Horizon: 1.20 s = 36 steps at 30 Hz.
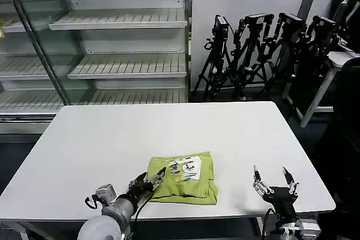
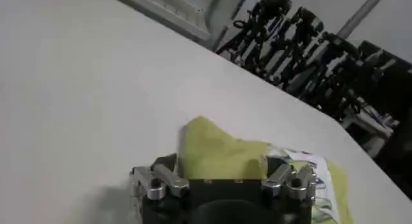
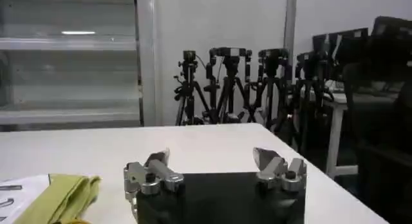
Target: Fold and organize the clothes.
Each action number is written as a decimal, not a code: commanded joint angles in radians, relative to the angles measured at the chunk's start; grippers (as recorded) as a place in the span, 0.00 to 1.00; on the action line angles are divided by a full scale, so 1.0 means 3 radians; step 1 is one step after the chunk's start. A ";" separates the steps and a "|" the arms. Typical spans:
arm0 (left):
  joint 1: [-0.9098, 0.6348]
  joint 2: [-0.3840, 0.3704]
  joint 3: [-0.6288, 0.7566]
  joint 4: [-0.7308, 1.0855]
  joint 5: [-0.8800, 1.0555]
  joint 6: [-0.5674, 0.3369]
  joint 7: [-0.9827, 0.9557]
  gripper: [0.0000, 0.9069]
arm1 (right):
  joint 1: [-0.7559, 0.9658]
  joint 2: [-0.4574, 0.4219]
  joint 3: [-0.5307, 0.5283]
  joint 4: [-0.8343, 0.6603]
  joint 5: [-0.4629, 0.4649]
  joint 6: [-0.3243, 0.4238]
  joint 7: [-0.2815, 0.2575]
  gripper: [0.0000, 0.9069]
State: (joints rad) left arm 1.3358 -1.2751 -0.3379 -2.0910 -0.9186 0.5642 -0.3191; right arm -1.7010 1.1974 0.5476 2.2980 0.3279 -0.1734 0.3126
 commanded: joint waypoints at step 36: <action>-0.0048 -0.0126 -0.0331 -0.0105 -0.1379 -0.0253 -0.0206 0.04 | -0.0166 0.0072 0.0141 0.0347 0.0004 -0.0083 0.0053 1.00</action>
State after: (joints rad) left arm 1.3052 -1.3177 -0.3882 -2.0830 -1.2907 0.5085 -0.3806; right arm -1.7629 1.2211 0.5905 2.3900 0.3241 -0.1912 0.3253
